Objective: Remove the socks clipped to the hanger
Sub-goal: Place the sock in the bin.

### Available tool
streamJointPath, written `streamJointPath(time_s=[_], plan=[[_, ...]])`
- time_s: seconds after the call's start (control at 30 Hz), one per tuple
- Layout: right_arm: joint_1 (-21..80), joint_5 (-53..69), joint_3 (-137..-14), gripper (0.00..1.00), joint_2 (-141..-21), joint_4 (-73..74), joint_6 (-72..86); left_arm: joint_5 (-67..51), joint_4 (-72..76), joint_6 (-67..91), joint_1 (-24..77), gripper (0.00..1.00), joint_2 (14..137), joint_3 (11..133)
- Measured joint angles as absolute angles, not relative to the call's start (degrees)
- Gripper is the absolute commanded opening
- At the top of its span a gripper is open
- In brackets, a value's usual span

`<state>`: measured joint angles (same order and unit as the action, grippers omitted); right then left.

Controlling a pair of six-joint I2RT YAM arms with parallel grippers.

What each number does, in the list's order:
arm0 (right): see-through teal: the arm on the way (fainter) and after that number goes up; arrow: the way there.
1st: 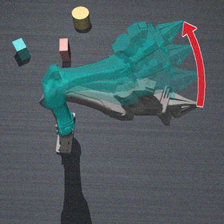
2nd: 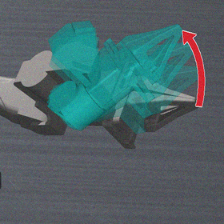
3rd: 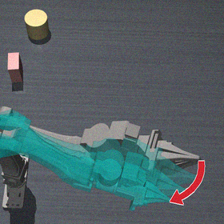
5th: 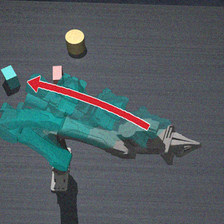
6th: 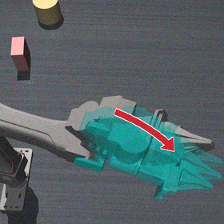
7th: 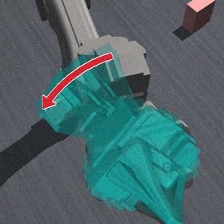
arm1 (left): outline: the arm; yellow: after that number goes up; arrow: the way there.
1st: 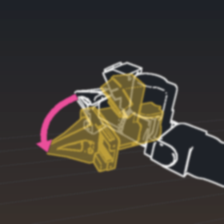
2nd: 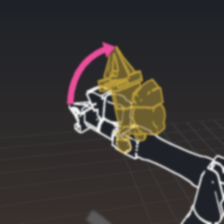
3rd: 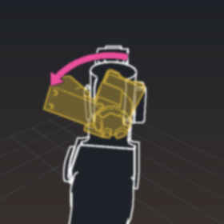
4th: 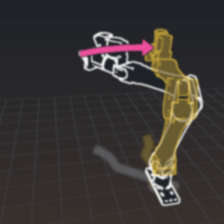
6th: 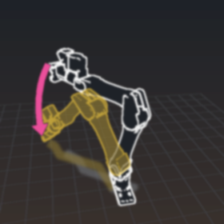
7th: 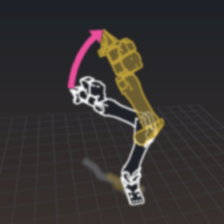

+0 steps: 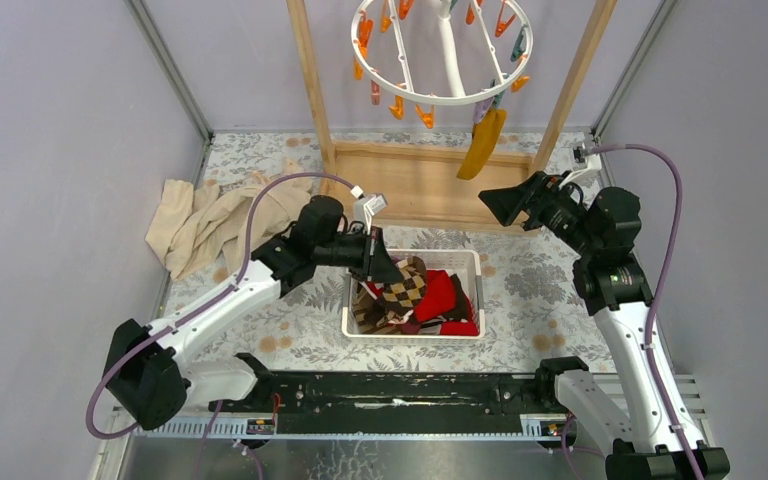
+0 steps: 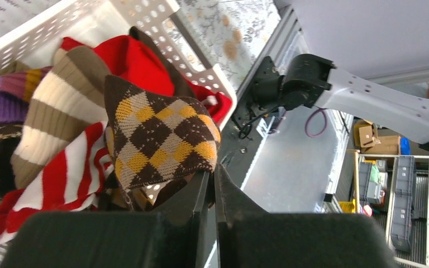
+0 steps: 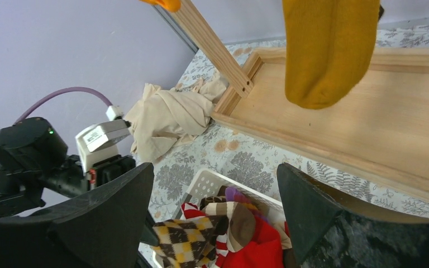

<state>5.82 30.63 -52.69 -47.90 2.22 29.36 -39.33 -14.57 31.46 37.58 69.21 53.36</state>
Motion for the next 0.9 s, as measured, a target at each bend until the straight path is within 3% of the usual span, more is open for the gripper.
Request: streamJointPath(time_s=[0.3,0.47,0.77,0.8,0.9], plan=[[5.82,31.64,-50.70,0.87,-46.74,2.85,29.45,-34.39,-4.16,31.73,39.99,0.23,75.72,46.87],[5.82,32.62,-50.50,0.88,-46.70,3.42,29.43,-31.88,-0.71,31.75,41.60,0.43,80.49,46.35],[5.82,32.69,-50.50,0.87,-46.70,4.21,29.41,-27.55,-2.68,29.65,42.78,0.62,81.36,49.84],[5.82,32.69,-50.50,0.88,-46.68,4.25,29.43,-27.24,-3.29,29.28,42.85,0.70,81.32,50.78],[5.82,32.71,-50.50,0.88,-46.63,4.47,29.43,-26.11,-6.48,27.86,43.09,0.78,80.47,54.54]])
